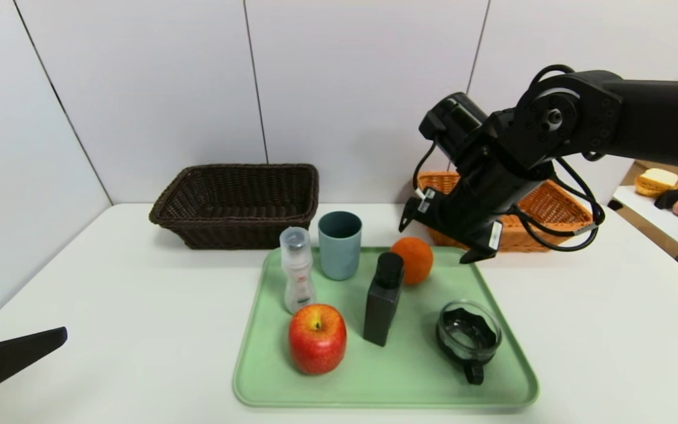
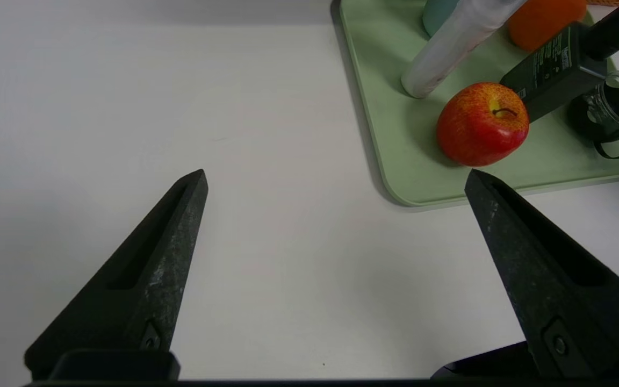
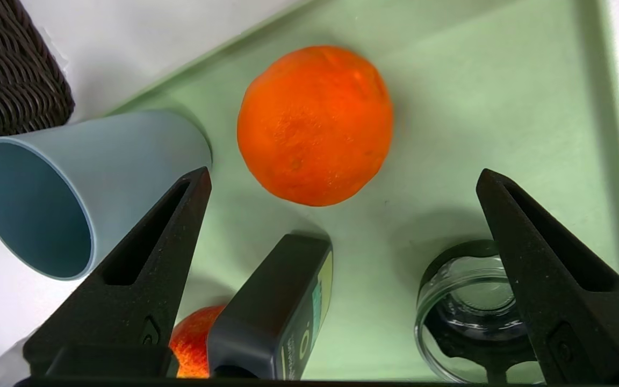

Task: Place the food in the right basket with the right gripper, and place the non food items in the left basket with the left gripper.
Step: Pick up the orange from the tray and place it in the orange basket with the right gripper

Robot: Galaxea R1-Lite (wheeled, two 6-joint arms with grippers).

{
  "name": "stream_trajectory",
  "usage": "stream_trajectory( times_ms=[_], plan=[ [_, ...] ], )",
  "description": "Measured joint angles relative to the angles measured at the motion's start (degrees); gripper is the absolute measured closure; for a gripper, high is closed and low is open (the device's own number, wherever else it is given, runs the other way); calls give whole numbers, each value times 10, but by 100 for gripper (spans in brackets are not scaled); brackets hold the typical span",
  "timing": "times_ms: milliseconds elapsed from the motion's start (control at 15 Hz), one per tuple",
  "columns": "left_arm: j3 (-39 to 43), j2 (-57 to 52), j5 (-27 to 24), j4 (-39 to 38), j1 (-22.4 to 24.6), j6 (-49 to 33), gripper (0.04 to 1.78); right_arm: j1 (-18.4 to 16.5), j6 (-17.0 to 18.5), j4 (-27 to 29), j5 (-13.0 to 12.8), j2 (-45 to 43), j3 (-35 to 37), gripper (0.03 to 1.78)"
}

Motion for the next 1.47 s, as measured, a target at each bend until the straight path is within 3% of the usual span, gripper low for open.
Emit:
stream_trajectory(
  times_ms=[333,1467],
  plan=[
    [9,-12,0,1,0,1,13,0,16,-21,15,16,0,10],
    [21,-15,0,0,0,1,13,0,16,-51,15,83,0,10]
  ],
)
